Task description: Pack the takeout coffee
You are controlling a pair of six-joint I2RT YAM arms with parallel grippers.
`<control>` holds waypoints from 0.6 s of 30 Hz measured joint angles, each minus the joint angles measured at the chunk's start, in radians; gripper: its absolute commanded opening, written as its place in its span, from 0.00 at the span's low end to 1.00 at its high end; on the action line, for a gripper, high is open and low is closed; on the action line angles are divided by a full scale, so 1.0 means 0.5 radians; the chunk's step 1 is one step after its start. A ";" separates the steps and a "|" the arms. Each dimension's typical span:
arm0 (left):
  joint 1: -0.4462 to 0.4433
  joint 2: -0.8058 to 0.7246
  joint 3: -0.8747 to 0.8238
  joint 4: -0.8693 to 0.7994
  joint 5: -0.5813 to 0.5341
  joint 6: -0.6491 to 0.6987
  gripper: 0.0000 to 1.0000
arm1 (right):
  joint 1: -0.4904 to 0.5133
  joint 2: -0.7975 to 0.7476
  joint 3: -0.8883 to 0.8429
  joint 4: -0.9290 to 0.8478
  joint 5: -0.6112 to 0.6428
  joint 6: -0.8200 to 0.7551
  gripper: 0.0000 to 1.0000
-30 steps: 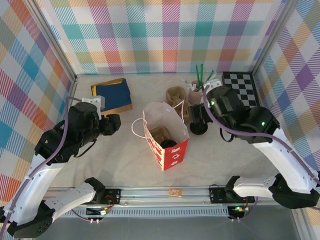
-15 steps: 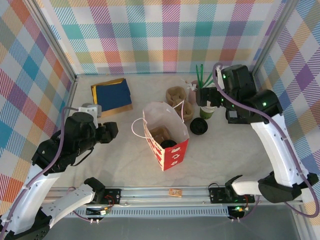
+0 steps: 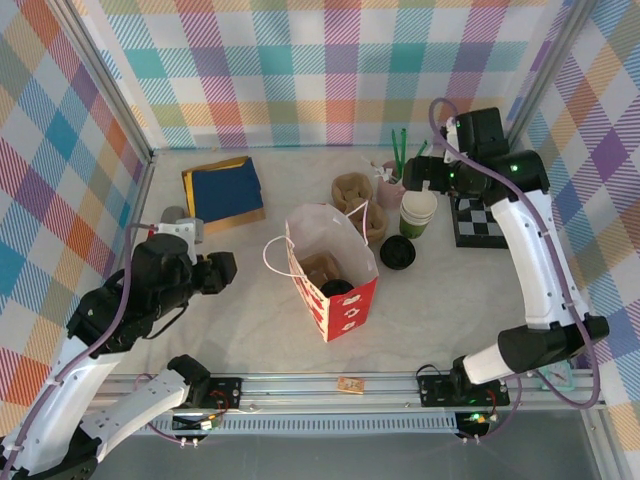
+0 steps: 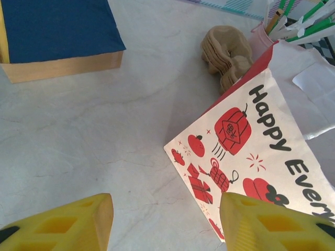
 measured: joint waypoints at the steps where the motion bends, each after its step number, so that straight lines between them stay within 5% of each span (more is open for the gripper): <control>1: 0.000 -0.013 -0.012 -0.001 -0.001 -0.002 0.56 | -0.033 0.017 0.005 0.002 -0.020 0.000 0.99; 18: 0.000 -0.086 -0.116 0.012 -0.014 -0.015 0.57 | -0.390 0.402 0.201 0.018 -0.137 0.132 0.99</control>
